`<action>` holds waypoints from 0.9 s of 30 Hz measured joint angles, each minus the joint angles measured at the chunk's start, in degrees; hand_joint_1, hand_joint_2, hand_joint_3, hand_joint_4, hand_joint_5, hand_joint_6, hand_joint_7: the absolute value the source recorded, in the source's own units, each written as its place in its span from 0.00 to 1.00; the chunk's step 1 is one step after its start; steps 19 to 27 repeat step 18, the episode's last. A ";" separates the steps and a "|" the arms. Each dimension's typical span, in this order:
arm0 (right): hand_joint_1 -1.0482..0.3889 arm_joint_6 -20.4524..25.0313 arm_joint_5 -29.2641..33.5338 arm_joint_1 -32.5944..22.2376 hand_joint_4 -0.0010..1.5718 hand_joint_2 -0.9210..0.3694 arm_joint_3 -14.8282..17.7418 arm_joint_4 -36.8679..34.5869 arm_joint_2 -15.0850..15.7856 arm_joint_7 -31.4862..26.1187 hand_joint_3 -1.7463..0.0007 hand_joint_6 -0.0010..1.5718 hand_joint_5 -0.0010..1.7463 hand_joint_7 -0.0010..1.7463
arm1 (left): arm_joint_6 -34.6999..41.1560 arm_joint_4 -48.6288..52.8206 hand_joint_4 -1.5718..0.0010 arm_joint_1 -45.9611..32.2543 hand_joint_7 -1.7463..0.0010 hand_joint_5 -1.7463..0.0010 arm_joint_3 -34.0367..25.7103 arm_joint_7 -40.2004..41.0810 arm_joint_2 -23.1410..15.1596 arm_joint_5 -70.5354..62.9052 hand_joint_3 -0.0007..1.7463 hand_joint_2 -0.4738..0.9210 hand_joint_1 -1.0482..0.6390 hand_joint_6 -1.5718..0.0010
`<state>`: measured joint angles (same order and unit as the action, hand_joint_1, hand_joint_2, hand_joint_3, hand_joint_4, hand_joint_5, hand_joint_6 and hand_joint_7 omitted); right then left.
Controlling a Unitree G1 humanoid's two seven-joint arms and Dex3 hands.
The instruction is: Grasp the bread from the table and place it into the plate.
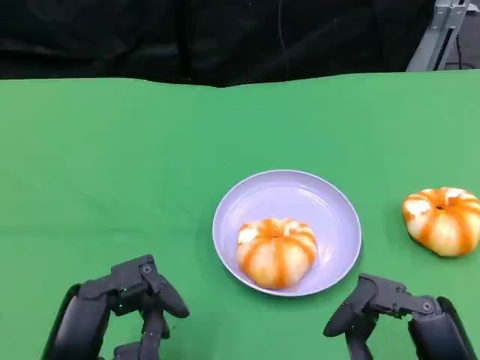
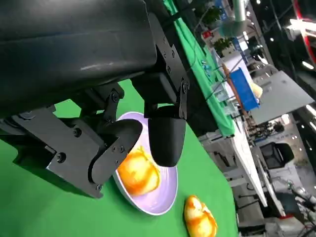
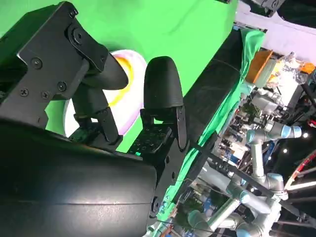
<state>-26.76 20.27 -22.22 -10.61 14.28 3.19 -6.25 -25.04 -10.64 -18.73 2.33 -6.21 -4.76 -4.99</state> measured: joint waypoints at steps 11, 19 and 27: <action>0.75 -0.95 -0.52 -0.42 0.54 0.53 0.62 -1.00 0.53 0.42 0.19 0.56 0.87 0.72 | 0.72 2.51 0.45 1.78 0.09 0.00 -0.17 -1.70 -1.28 3.33 0.85 0.56 0.56 0.48; 0.75 -1.51 -0.55 -0.69 0.54 0.54 0.69 -1.04 0.53 0.57 0.19 0.56 0.87 0.72 | 0.71 2.51 0.44 1.80 0.10 0.00 -0.17 -1.72 -1.67 3.37 0.85 0.55 0.56 0.47; 0.75 -1.51 -0.55 -0.69 0.54 0.54 0.69 -1.04 0.53 0.57 0.19 0.56 0.87 0.72 | 0.71 2.51 0.44 1.80 0.10 0.00 -0.17 -1.72 -1.67 3.37 0.85 0.55 0.56 0.47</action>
